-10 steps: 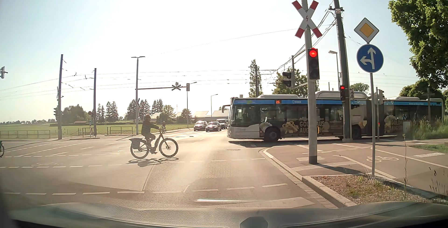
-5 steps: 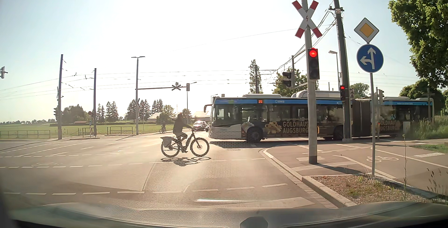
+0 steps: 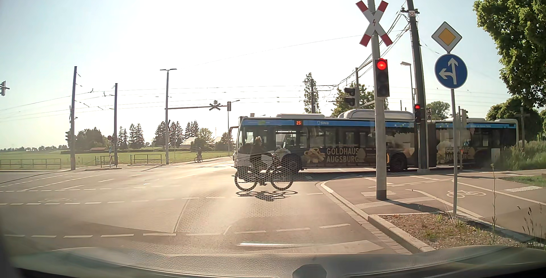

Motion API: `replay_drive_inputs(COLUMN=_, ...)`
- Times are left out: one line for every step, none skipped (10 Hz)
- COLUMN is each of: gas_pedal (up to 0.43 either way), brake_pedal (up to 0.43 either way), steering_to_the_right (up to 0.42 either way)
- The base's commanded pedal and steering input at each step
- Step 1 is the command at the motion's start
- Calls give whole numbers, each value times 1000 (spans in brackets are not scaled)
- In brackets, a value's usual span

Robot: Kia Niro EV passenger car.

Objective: Follow the waypoints while adhering to traffic rules and regulations

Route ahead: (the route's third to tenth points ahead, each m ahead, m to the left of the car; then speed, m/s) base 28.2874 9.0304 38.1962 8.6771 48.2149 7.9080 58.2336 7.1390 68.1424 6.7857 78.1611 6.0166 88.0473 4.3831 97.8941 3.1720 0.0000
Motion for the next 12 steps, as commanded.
replay_drive_inputs(gas_pedal=0, brake_pedal=220, steering_to_the_right=-25)
replay_drive_inputs(gas_pedal=0, brake_pedal=213, steering_to_the_right=-25)
replay_drive_inputs(gas_pedal=0, brake_pedal=213, steering_to_the_right=-25)
replay_drive_inputs(gas_pedal=0, brake_pedal=213, steering_to_the_right=-25)
replay_drive_inputs(gas_pedal=0, brake_pedal=213, steering_to_the_right=-25)
replay_drive_inputs(gas_pedal=0, brake_pedal=207, steering_to_the_right=-25)
replay_drive_inputs(gas_pedal=0, brake_pedal=207, steering_to_the_right=-25)
replay_drive_inputs(gas_pedal=0, brake_pedal=207, steering_to_the_right=-25)
replay_drive_inputs(gas_pedal=0, brake_pedal=207, steering_to_the_right=-25)
replay_drive_inputs(gas_pedal=0, brake_pedal=207, steering_to_the_right=-24)
replay_drive_inputs(gas_pedal=0, brake_pedal=207, steering_to_the_right=-24)
replay_drive_inputs(gas_pedal=0, brake_pedal=201, steering_to_the_right=-24)
